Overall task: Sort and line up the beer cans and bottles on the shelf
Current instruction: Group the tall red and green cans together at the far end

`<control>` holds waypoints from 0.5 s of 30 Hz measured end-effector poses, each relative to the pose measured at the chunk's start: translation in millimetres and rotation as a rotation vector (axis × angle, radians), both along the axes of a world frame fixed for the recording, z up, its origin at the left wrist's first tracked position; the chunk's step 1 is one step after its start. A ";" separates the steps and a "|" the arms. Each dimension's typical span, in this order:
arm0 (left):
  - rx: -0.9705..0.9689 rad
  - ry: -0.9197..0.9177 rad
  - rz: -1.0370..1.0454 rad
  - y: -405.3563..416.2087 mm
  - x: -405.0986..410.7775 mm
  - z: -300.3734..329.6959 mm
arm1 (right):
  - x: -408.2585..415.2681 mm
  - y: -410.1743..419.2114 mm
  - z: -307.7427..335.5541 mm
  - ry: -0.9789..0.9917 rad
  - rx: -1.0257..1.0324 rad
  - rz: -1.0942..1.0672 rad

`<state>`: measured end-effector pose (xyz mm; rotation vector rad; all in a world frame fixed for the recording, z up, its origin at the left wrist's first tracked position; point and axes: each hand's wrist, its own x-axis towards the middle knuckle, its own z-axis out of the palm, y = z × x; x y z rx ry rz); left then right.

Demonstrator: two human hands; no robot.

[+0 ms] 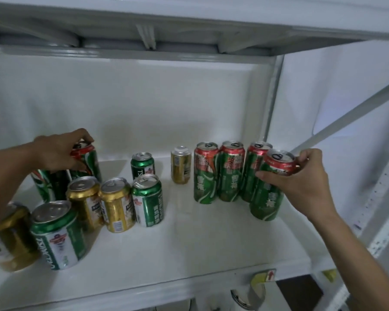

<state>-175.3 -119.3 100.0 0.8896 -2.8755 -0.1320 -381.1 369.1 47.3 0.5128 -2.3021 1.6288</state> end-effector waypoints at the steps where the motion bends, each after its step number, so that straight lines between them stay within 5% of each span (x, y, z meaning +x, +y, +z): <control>1: 0.011 0.015 -0.008 -3.1 -1.2 -2.5 | -3.6 -0.6 -5.1 0.002 0.009 0.000; 15: -0.107 0.092 0.013 5.9 -5.9 -8.6 | -16.5 -5.4 -20.8 -0.010 -0.013 0.036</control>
